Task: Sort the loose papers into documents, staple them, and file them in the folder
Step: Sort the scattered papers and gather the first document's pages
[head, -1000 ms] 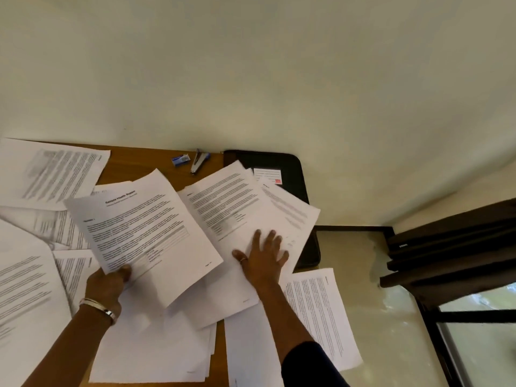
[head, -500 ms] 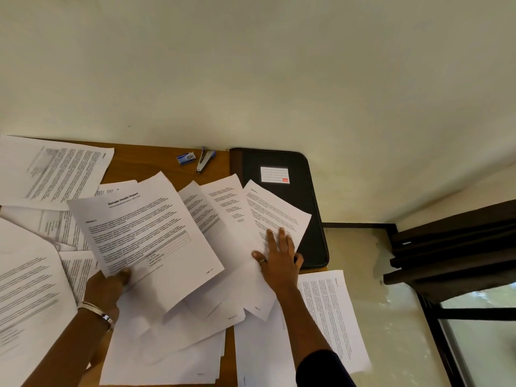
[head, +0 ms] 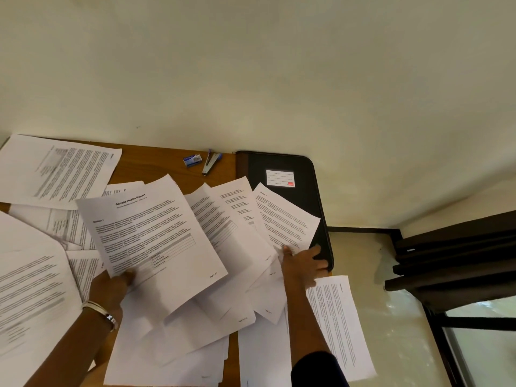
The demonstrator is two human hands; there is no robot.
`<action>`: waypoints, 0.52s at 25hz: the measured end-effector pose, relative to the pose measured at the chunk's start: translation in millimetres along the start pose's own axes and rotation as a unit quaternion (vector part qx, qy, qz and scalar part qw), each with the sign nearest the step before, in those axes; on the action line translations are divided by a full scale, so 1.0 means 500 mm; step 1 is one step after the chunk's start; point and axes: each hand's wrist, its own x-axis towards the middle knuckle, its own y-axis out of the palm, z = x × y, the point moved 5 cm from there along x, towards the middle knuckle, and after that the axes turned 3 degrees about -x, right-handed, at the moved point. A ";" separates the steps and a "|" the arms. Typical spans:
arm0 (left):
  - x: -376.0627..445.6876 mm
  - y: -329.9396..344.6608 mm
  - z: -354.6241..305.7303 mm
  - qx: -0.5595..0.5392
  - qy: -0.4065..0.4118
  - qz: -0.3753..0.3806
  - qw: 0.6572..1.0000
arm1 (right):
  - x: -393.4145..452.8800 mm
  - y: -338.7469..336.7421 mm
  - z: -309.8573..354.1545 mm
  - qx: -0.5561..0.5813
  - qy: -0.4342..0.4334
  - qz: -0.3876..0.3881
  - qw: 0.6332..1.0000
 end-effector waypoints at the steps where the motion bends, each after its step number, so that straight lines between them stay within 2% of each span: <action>1: 0.001 0.000 -0.001 -0.001 -0.006 0.002 1.000 | 0.001 0.006 -0.006 0.025 0.031 0.026 0.999; 4: 0.007 -0.002 -0.006 -0.008 -0.028 0.004 1.000 | 0.035 0.002 -0.009 0.148 0.047 0.051 0.987; 6: 0.007 -0.001 -0.015 -0.013 -0.035 0.010 0.999 | 0.047 -0.047 -0.003 0.202 0.023 0.008 0.979; 9: 0.011 0.005 -0.025 -0.034 -0.056 0.018 0.998 | 0.026 -0.153 0.035 0.209 -0.104 -0.088 0.968; 11: 0.006 0.021 -0.045 -0.028 -0.034 0.046 0.998 | -0.007 -0.227 0.068 0.196 -0.212 -0.116 0.950; 13: -0.016 0.043 -0.080 -0.011 -0.030 0.078 0.996 | -0.038 -0.287 0.092 0.217 -0.279 -0.118 0.928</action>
